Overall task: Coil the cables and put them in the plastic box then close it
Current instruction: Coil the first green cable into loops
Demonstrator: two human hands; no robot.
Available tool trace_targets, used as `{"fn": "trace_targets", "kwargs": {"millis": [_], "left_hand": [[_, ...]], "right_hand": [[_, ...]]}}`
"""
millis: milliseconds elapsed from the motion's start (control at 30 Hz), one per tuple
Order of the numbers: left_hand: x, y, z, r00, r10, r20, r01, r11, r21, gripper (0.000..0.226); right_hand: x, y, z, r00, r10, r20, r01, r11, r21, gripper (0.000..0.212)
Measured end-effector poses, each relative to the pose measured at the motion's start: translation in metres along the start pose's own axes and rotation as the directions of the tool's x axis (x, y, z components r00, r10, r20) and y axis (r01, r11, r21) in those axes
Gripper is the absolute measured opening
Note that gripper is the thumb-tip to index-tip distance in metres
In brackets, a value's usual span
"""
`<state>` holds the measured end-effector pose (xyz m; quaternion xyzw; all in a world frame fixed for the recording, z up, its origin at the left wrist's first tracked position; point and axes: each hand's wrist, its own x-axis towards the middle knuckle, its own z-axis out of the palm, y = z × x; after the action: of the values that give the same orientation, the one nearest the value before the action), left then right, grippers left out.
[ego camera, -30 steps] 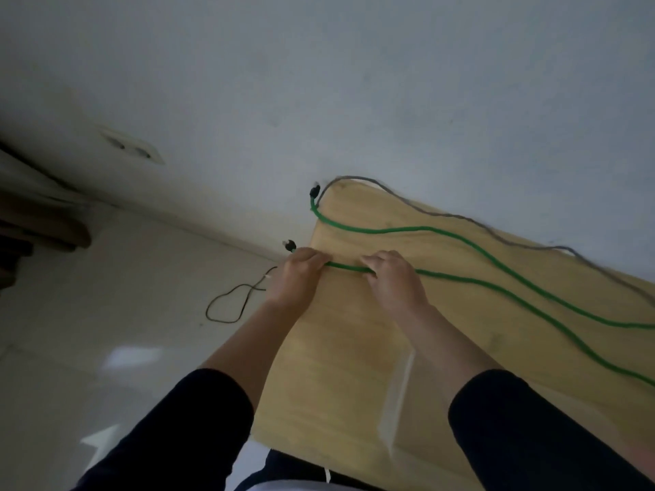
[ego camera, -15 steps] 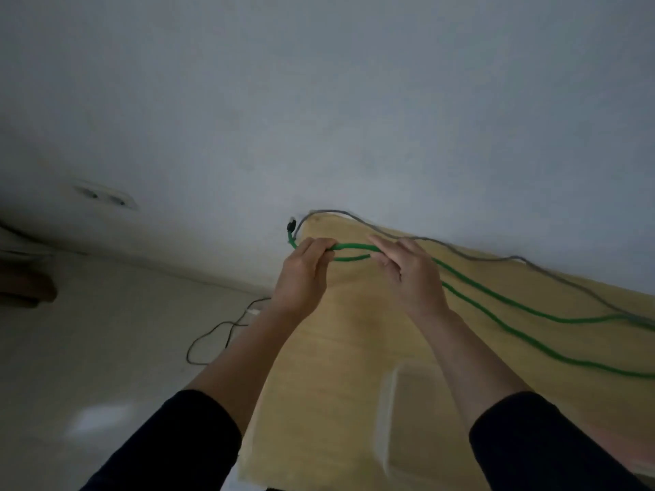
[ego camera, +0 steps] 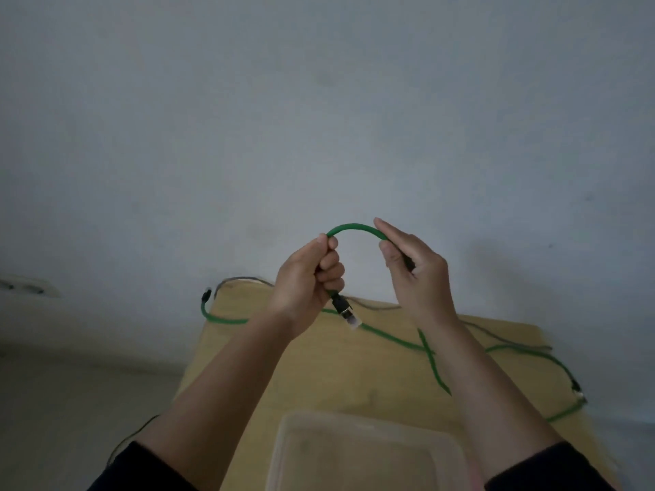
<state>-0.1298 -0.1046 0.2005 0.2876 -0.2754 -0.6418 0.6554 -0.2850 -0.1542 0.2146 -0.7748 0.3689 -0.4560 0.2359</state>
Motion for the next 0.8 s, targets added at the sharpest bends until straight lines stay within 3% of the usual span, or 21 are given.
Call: {"fn": "trace_targets", "kwargs": {"millis": [133, 267, 333, 433, 567, 633, 700, 767, 800], "left_hand": [[0.005, -0.015, 0.051, 0.993, -0.034, 0.115, 0.069, 0.947, -0.313, 0.026], [0.018, -0.011, 0.081, 0.989, 0.139, 0.056, -0.079, 0.797, -0.599, 0.030], [0.025, -0.009, 0.095, 0.978, 0.208, 0.009, -0.162, 0.786, -0.596, 0.030], [0.036, -0.013, 0.118, 0.958, 0.284, -0.031, -0.273, 0.876, -0.397, 0.032], [0.045, -0.019, 0.127, 0.923, 0.382, -0.038, -0.376, 0.919, 0.118, 0.033], [0.045, -0.022, 0.125, 0.911, 0.412, 0.016, -0.382, 0.829, 0.409, 0.034], [0.042, -0.026, 0.122, 0.894, 0.427, 0.138, -0.405, 0.637, 0.656, 0.033], [0.039, -0.031, 0.118, 0.891, 0.375, 0.255, -0.424, 0.491, 0.761, 0.032], [0.037, -0.034, 0.116, 0.901, 0.331, 0.280, -0.415, 0.469, 0.780, 0.031]], "right_hand": [[-0.004, 0.023, -0.051, 0.999, 0.046, -0.006, -0.045, 0.994, 0.097, 0.033], [-0.018, 0.046, -0.086, 0.998, 0.061, 0.005, -0.061, 0.996, 0.059, 0.034], [-0.024, 0.048, -0.089, 0.998, 0.051, 0.037, -0.052, 0.998, 0.031, 0.033], [-0.025, 0.038, -0.087, 0.993, -0.029, 0.117, 0.036, 0.997, -0.062, 0.034], [-0.017, 0.017, -0.086, 0.963, -0.067, 0.261, 0.113, 0.980, -0.163, 0.028], [-0.013, 0.009, -0.091, 0.947, -0.052, 0.318, 0.126, 0.968, -0.215, 0.017], [-0.005, 0.003, -0.101, 0.929, 0.005, 0.369, 0.091, 0.966, -0.242, 0.015], [0.007, -0.005, -0.114, 0.893, 0.074, 0.443, 0.044, 0.967, -0.251, 0.011], [0.014, -0.009, -0.121, 0.873, 0.102, 0.477, 0.024, 0.967, -0.252, 0.007]]}}
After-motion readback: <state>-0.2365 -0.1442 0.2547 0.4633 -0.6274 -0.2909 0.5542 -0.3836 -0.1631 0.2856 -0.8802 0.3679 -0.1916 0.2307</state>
